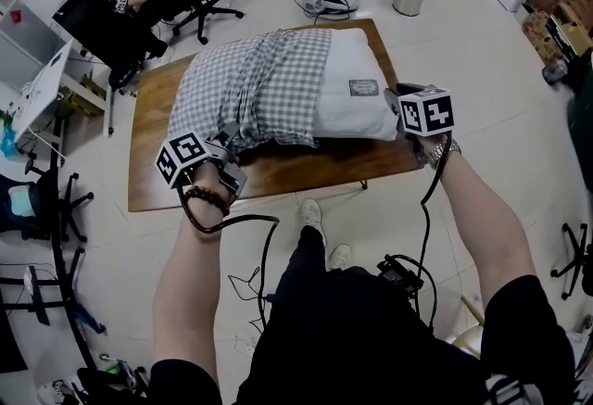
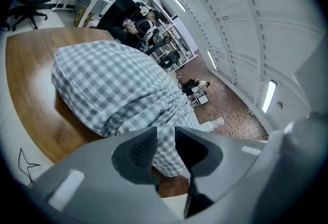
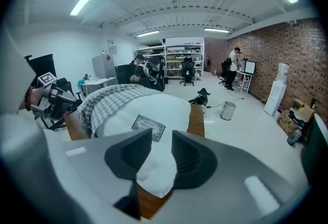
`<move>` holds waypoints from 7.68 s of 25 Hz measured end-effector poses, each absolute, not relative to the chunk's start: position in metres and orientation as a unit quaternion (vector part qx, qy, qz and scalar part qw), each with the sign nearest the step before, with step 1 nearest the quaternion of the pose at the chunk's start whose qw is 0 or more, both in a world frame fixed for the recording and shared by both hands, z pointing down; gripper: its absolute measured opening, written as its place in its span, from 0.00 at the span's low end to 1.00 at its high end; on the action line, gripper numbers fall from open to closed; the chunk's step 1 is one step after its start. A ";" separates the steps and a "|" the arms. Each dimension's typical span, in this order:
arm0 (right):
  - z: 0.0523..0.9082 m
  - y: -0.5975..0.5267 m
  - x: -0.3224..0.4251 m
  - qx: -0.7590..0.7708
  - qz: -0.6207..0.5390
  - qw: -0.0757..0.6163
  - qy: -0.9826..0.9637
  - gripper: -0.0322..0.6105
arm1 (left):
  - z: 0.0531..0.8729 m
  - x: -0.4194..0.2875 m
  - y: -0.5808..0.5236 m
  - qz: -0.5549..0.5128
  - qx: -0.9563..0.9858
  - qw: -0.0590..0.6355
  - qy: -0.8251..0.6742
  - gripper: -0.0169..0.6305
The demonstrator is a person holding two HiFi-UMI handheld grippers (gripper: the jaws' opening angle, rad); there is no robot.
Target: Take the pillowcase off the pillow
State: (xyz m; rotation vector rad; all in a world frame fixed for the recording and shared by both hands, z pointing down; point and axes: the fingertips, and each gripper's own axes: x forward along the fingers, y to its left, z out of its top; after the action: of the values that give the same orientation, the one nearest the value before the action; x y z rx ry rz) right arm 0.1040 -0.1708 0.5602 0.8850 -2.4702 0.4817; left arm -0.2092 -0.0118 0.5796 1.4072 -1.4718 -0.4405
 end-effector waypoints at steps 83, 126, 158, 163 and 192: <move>0.529 -0.354 -0.064 -0.034 0.083 0.586 -0.805 0.08 | 0.547 -0.320 -0.323 0.538 0.669 0.369 -0.356 0.05; 0.518 -0.273 -0.024 0.079 -0.024 0.423 -0.902 0.40 | 0.480 -0.257 -0.227 0.406 0.699 0.196 -0.555 0.04; 0.601 -0.132 -0.054 0.093 -0.267 0.422 -0.861 0.49 | 0.619 -0.195 -0.060 0.146 0.639 0.324 -0.682 0.50; 0.625 -0.137 -0.063 0.096 -0.330 0.448 -0.825 0.52 | 0.647 -0.204 -0.067 0.144 0.623 0.344 -0.688 0.50; 0.605 -0.195 -0.027 0.178 -0.377 0.473 -0.776 0.07 | 0.630 -0.309 -0.046 0.143 0.557 0.364 -0.733 0.06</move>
State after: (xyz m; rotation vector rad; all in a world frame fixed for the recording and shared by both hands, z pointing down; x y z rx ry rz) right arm -0.0274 -0.1949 0.6045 0.4362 -1.8986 -0.9236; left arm -0.3092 -0.0459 0.6304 1.4331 -1.8847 0.3684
